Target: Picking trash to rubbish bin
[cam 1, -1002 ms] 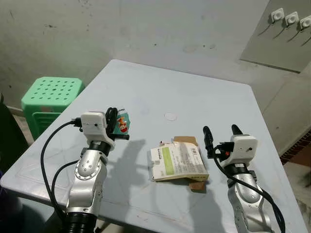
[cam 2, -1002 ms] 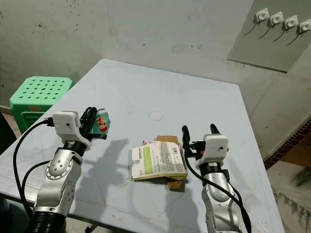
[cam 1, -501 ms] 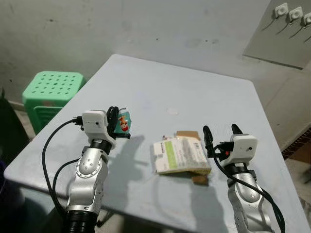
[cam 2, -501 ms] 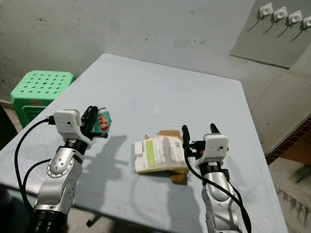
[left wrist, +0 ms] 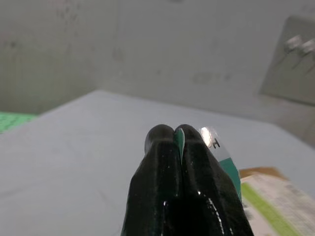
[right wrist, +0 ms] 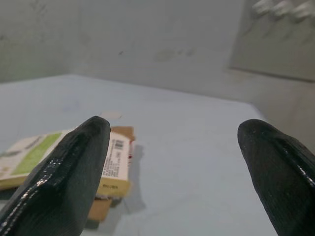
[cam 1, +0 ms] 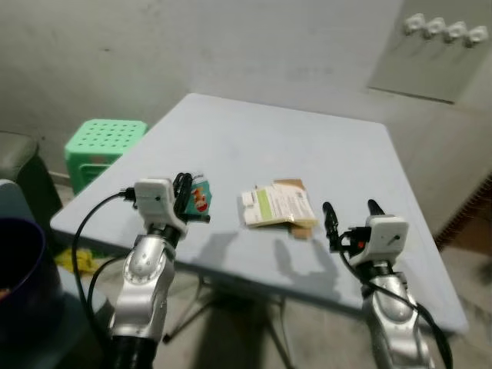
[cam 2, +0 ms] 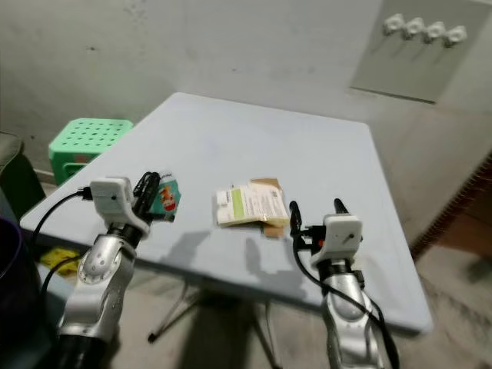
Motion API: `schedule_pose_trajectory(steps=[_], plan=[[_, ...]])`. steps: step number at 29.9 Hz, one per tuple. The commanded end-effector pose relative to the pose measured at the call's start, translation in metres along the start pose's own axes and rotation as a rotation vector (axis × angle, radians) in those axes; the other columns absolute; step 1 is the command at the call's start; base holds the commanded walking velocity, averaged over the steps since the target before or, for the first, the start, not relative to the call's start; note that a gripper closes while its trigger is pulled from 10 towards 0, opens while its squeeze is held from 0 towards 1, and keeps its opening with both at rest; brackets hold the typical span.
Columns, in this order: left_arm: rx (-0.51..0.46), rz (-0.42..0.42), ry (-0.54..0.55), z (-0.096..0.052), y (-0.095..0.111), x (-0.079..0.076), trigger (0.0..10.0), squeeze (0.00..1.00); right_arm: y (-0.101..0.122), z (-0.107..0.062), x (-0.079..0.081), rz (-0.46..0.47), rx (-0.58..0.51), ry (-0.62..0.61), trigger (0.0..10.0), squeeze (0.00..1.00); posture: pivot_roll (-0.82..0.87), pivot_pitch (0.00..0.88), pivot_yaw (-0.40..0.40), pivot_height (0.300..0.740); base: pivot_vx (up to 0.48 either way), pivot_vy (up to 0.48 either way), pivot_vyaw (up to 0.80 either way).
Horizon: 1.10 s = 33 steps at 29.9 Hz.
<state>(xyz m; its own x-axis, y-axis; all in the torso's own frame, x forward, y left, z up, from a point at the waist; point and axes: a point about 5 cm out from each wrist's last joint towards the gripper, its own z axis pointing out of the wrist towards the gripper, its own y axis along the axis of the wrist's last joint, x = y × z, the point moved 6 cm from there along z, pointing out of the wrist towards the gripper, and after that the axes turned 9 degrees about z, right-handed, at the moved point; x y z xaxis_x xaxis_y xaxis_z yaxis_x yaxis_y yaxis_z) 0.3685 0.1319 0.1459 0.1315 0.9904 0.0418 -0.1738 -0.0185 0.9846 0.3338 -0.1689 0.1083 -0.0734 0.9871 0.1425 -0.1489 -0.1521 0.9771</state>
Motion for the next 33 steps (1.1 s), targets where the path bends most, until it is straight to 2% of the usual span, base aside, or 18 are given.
schedule_pose_trajectory(steps=[1,24,33], plan=[[-0.014,-0.004,-0.001,0.0022,0.0049,-0.0010,10.0,0.00,0.0059,0.0036,-0.0014,0.014,-0.019,0.000,10.0,0.00,0.01,0.000,-0.083,0.740,0.000,0.000,0.00],[0.000,0.004,0.031,0.0050,0.0038,0.0062,10.0,0.00,0.0080,0.0057,-0.0039,-0.006,-0.018,-0.010,10.0,0.00,0.00,0.000,-0.084,0.740,0.000,0.000,0.00],[-0.010,0.007,0.031,0.0069,0.0071,0.0085,10.0,0.00,0.0075,0.0060,-0.0037,0.012,-0.020,-0.017,10.0,0.00,0.01,0.000,-0.080,0.740,0.000,0.000,0.00]])
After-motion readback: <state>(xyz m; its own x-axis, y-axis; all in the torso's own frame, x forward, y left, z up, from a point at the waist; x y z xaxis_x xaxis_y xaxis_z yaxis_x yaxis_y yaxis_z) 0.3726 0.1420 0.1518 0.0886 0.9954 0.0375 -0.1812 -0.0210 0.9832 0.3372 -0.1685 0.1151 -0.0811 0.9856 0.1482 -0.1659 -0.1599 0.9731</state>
